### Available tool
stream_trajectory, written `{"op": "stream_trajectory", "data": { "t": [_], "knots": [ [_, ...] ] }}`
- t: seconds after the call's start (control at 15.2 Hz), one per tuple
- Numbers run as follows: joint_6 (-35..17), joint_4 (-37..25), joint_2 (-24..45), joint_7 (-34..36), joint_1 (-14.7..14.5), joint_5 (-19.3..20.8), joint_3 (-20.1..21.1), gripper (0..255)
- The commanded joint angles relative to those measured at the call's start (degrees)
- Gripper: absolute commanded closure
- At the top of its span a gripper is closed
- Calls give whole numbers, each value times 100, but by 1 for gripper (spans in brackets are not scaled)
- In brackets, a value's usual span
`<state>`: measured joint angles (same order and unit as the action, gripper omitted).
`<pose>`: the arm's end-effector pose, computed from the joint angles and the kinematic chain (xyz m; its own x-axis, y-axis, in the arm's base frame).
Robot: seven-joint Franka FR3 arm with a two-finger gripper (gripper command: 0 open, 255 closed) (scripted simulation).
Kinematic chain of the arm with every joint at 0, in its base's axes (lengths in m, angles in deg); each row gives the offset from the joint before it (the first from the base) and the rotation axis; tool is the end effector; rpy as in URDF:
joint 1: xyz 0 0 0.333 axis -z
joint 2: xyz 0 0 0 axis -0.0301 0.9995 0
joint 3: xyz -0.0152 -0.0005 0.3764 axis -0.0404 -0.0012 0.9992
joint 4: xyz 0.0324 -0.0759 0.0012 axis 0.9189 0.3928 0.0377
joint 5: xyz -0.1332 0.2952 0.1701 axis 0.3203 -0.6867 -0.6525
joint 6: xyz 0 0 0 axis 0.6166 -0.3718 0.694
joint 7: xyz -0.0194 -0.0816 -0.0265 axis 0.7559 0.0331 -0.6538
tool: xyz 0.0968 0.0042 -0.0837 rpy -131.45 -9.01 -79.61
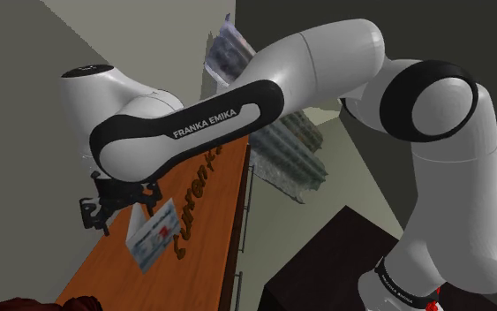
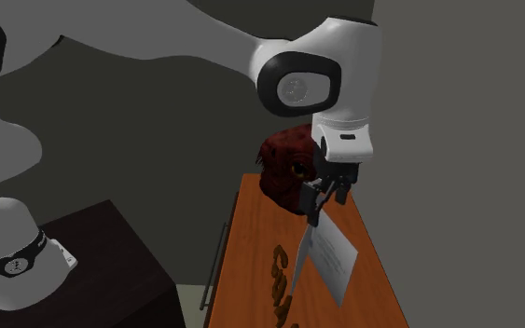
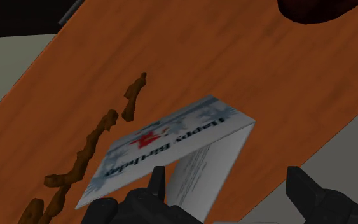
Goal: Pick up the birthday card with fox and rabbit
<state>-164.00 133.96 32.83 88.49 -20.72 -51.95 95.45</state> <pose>0.5141 0.4753 0.4312 0.9988 -0.0440 -0.0207 -0.0450 -0.9978 -0.0497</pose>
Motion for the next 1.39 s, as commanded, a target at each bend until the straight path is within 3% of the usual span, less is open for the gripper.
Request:
{"op": "stream_trajectory", "data": {
  "t": [0.0,0.07,0.2,0.4,0.46,0.59,0.66,1.32],
  "knots": [
    [-57,50,343,-10,-18,23,-60,0],
    [-14,50,295,-16,-5,3,-50,255],
    [-22,72,281,-54,32,-8,-55,255],
    [317,-520,538,-105,-45,48,-102,255],
    [205,-265,394,-192,87,0,-97,255],
    [230,-480,592,-213,47,57,-142,255],
    [-61,51,334,-25,-51,-4,-102,255],
    [573,-362,87,-79,-61,-131,-53,255]
  ]
}}
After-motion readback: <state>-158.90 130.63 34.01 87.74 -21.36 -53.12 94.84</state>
